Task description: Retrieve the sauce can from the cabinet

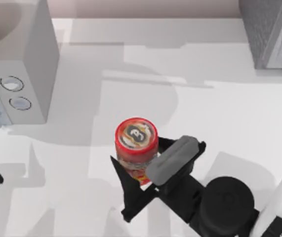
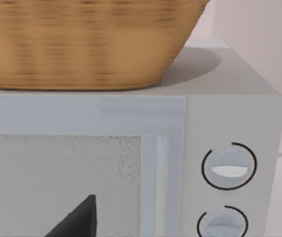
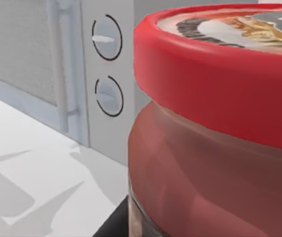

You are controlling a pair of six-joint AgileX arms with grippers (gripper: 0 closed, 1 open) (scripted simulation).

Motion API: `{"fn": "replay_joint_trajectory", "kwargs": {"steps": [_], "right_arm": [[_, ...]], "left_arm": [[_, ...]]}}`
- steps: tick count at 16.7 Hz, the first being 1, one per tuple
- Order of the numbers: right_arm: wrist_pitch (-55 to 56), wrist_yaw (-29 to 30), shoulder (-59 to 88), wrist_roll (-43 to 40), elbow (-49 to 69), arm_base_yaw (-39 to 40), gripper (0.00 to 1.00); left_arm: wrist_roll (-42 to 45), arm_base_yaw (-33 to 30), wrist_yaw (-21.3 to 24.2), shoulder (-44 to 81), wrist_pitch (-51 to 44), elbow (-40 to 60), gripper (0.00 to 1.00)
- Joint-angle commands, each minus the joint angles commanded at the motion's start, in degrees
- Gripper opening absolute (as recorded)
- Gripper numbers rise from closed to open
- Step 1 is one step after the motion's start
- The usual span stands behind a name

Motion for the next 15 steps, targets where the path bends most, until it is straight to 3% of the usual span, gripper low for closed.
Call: {"fn": "replay_joint_trajectory", "kwargs": {"steps": [15], "right_arm": [[-3.06,-2.24,11.73,-0.13,14.85,-2.4,0.0]], "left_arm": [[0.0,0.0,0.0,0.0,0.0,0.0,1.0]]}}
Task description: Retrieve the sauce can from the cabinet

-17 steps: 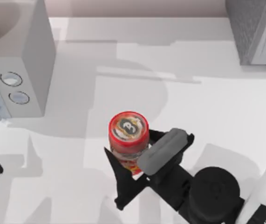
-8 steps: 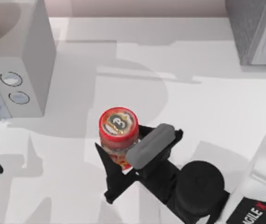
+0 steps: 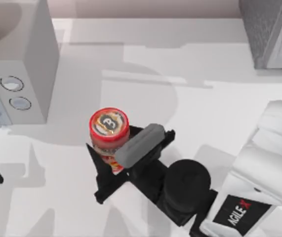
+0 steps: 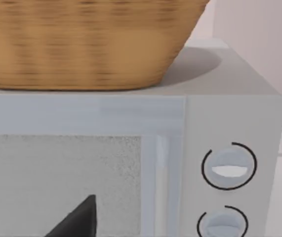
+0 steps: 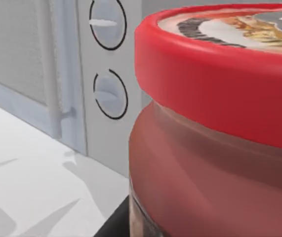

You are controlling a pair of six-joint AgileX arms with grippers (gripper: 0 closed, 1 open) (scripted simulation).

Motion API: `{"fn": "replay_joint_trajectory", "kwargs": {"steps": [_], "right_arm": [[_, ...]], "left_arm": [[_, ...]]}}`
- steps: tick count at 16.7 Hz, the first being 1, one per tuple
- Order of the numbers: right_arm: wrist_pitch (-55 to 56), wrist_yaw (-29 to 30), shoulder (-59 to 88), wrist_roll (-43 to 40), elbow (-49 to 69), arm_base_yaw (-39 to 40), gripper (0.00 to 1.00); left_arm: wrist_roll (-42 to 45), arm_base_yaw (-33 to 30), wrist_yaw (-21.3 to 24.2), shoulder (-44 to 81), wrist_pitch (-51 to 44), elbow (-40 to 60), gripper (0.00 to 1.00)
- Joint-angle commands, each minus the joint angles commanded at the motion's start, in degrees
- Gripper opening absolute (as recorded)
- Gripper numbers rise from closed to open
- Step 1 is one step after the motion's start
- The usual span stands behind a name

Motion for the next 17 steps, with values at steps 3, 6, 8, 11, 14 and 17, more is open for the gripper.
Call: {"fn": "replay_joint_trajectory", "kwargs": {"steps": [3,6,8,11,14,17], "right_arm": [[0.0,0.0,0.0,0.0,0.0,0.0,0.08],[0.0,0.0,0.0,0.0,0.0,0.0,0.3],[0.0,0.0,0.0,0.0,0.0,0.0,0.45],[0.0,0.0,0.0,0.0,0.0,0.0,0.68],[0.0,0.0,0.0,0.0,0.0,0.0,0.9],[0.0,0.0,0.0,0.0,0.0,0.0,1.0]], "left_arm": [[0.0,0.0,0.0,0.0,0.0,0.0,1.0],[0.0,0.0,0.0,0.0,0.0,0.0,1.0],[0.0,0.0,0.0,0.0,0.0,0.0,1.0],[0.0,0.0,0.0,0.0,0.0,0.0,1.0],[0.0,0.0,0.0,0.0,0.0,0.0,1.0],[0.0,0.0,0.0,0.0,0.0,0.0,1.0]]}}
